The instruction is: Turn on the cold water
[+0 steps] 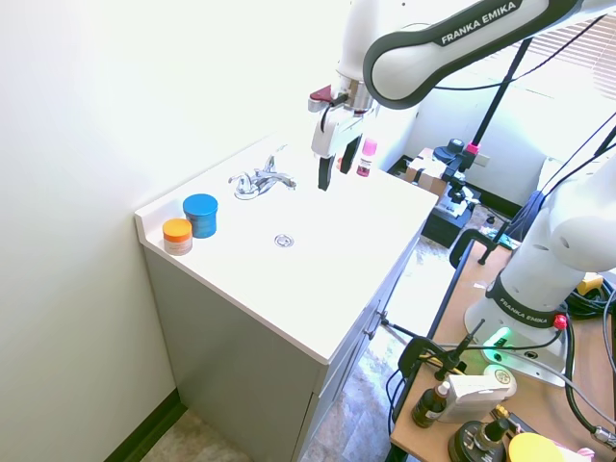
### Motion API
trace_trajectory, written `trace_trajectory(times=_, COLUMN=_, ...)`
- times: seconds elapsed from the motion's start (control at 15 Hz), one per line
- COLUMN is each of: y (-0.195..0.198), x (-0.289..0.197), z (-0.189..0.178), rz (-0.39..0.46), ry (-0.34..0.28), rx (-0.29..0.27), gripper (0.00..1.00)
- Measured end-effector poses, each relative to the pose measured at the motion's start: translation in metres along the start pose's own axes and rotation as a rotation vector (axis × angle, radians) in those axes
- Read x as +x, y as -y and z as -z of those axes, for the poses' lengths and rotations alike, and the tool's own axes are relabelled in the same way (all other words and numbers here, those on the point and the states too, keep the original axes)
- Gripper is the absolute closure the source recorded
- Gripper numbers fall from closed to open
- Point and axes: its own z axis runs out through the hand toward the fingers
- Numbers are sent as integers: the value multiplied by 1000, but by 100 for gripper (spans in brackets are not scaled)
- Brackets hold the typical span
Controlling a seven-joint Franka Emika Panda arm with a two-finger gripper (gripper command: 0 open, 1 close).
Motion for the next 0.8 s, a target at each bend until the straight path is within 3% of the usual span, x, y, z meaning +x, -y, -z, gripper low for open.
trace_trajectory(times=0.2, y=2, x=5, z=1, rz=-19, ry=-27, rx=24, gripper=0)
trace_trajectory(times=0.47, y=13, x=42, z=-3, rz=-170, ry=-165, rx=107, gripper=0)
trace_trajectory(times=0.8, y=36, x=107, z=-31, rz=-279, ry=-368, rx=162, gripper=0)
